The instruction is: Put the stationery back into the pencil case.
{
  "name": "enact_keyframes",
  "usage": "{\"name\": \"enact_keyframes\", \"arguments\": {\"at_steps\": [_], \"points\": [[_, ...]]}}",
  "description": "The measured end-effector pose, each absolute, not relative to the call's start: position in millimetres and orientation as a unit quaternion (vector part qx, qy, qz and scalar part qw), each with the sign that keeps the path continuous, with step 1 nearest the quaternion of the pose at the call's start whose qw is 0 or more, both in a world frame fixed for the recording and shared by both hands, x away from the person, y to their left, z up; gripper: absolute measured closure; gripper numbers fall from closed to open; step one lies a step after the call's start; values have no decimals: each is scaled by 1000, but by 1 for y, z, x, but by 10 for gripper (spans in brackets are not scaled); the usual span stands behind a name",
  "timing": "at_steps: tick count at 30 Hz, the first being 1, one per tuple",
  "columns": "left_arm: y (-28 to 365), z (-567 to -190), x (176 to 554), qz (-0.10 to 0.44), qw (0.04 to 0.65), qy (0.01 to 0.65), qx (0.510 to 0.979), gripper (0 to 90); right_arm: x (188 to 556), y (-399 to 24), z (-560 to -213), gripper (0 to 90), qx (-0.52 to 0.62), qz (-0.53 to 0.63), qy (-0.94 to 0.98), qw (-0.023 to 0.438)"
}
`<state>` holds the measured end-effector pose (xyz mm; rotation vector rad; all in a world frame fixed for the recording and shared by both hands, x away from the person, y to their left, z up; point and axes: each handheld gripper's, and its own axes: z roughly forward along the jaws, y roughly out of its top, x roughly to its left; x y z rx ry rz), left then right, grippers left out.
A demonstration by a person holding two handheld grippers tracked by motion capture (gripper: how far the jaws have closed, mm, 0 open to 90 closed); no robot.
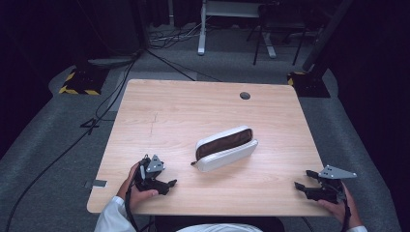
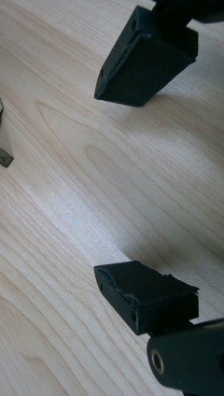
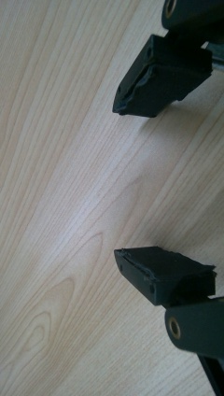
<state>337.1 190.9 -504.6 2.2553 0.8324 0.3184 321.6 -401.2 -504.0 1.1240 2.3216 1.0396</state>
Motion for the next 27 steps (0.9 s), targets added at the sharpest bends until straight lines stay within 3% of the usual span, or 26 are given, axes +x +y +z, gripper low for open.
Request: {"name": "enact_keyframes", "arguments": {"at_steps": [27], "points": [[190, -505, 340, 123, 350, 324, 870, 146, 322, -401, -504, 252, 397, 369, 821, 179]]}}
